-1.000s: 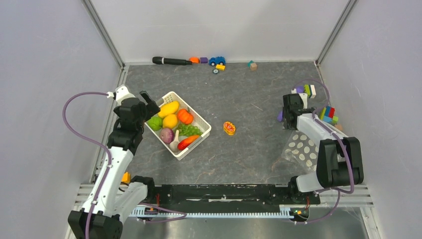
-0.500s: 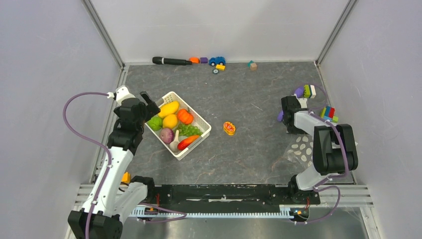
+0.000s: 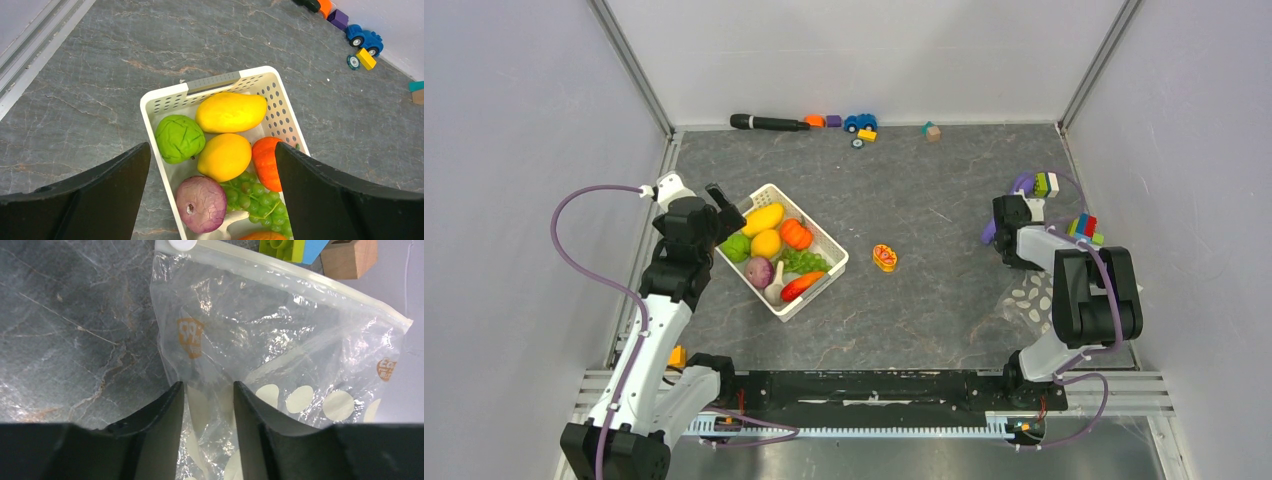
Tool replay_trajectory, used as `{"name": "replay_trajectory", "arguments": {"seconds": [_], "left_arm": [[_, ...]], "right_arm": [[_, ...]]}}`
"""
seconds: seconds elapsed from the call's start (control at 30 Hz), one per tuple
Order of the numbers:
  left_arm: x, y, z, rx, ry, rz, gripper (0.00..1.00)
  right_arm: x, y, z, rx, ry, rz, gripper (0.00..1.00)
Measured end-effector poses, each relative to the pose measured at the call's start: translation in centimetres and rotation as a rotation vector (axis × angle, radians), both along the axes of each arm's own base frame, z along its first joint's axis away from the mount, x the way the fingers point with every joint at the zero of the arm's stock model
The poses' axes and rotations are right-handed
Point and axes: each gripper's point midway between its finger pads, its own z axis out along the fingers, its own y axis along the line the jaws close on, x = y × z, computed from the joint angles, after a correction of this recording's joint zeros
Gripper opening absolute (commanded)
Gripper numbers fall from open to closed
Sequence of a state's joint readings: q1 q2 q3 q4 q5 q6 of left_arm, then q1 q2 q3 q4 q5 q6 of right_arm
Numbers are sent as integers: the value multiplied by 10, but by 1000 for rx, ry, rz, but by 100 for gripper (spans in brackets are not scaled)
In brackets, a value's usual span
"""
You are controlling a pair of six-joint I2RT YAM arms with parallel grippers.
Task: Place the food in the zip-top bag and seal the zipper
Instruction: Pick up the zipper food storage bag at the center of the board.
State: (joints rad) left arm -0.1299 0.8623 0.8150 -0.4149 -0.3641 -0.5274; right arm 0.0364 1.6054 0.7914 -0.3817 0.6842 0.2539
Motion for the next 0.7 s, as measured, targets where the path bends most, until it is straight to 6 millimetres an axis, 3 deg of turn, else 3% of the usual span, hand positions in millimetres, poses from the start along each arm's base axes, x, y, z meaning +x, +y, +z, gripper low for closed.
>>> {"name": "replay_trajectory", "arguments": {"seconds": [0.4, 0.57, 0.7], "left_arm": [[0, 0, -1, 0, 3, 0, 100], [0, 0, -1, 0, 3, 0, 100], [0, 0, -1, 0, 3, -1, 100]], "right_arm": [[4, -3, -7, 19, -73, -5, 0], [-4, -3, -3, 25, -94, -4, 0], [-1, -3, 20, 26, -176, 12, 0]]}}
